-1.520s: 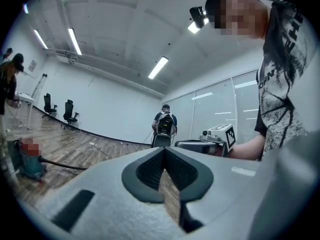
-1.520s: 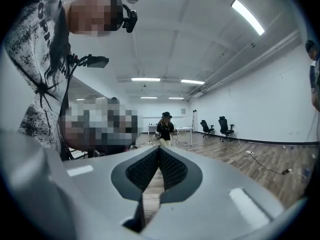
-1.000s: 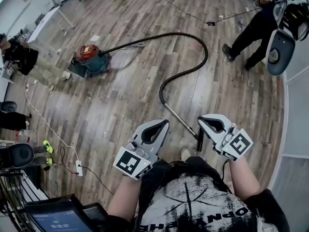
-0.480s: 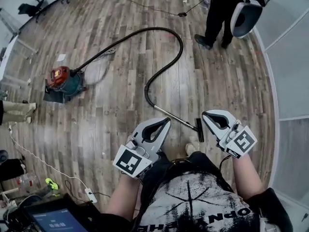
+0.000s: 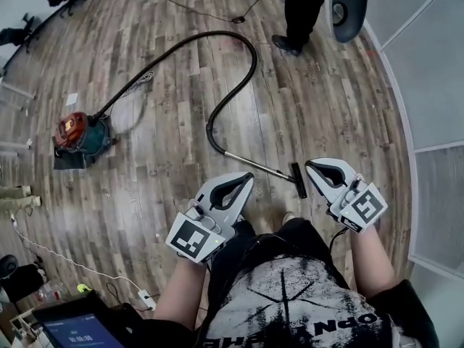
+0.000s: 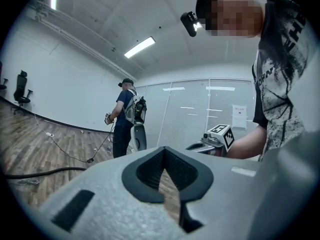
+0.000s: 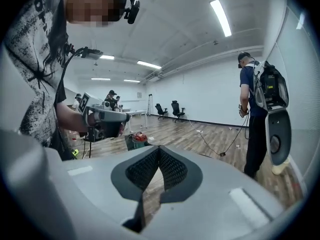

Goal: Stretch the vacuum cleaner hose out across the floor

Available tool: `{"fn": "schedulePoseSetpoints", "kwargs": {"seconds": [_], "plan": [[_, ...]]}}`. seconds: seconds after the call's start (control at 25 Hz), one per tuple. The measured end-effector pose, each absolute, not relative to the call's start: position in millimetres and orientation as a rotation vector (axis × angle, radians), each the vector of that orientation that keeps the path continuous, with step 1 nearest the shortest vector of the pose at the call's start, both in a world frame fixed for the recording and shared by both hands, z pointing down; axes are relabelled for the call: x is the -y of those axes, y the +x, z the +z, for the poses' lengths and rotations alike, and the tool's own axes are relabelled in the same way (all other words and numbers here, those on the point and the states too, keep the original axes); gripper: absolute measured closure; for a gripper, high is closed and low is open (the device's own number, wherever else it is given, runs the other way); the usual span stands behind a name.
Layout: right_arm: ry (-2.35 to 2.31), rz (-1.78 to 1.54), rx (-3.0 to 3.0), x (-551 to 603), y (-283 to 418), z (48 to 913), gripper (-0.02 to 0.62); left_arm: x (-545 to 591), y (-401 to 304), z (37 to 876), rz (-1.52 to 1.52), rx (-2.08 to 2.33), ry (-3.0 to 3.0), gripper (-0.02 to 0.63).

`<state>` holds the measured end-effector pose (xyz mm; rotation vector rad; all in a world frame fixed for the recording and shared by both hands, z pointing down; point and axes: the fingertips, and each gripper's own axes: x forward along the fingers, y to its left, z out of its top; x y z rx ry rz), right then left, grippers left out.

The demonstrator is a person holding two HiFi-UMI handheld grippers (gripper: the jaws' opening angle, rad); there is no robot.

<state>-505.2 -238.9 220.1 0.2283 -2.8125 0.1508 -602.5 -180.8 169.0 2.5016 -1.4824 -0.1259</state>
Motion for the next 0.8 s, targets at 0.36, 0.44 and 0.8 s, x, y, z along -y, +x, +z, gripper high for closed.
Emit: {"fn": "schedulePoseSetpoints", "kwargs": {"seconds": [0.36, 0.44, 0.8], "plan": [[0.002, 0.12, 2.67, 259.0, -481.1, 315.7, 0.563, 194.2, -573.9, 230.6, -0.091, 1.622, 2.332, 0.606], [-0.009, 0.127, 2.621, 264.2, -480.9, 359.2, 0.535, 196.5, -571.5, 252.8, -0.141, 1.651, 2.301, 0.606], [0.018, 0.121, 2.528, 284.1, -498.0, 547.6, 0.488, 200.8, -587.8, 396.4, -0.132, 1.73, 2.246, 0.606]]}}
